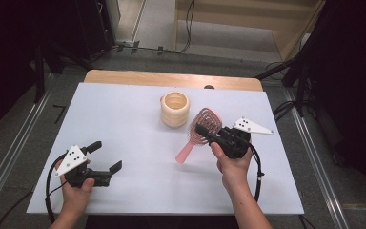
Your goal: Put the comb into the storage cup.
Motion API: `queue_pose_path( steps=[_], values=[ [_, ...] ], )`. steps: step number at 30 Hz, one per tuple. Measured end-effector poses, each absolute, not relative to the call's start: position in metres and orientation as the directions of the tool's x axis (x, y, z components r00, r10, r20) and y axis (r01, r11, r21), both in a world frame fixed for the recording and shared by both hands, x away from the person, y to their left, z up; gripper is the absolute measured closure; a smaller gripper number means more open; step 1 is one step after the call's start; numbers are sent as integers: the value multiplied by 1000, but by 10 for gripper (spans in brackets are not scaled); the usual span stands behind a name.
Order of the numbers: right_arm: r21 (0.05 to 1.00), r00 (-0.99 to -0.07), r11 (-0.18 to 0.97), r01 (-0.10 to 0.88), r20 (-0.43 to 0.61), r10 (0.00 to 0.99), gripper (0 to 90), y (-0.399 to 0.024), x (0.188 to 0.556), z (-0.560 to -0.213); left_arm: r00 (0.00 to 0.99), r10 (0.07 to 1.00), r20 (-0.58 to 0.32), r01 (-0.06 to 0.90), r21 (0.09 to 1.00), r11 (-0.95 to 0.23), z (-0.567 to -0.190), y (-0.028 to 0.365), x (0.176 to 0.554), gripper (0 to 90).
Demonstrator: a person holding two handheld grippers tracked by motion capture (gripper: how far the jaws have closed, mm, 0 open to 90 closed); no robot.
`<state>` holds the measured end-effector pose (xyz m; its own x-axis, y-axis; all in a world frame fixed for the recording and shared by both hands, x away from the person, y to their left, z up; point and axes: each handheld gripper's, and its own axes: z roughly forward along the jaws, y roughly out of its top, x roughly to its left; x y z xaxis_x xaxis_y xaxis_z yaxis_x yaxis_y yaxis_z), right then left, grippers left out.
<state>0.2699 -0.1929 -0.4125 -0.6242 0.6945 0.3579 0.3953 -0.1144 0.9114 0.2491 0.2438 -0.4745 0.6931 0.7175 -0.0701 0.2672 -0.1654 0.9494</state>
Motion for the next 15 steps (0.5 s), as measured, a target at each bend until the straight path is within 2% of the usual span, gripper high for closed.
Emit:
queue_pose_path(
  steps=[15],
  values=[
    [919,-636,-105,380,342,691,618,-195,278,-406,636,765,-97,285,951,-117,-481,274,248,0]
  ],
)
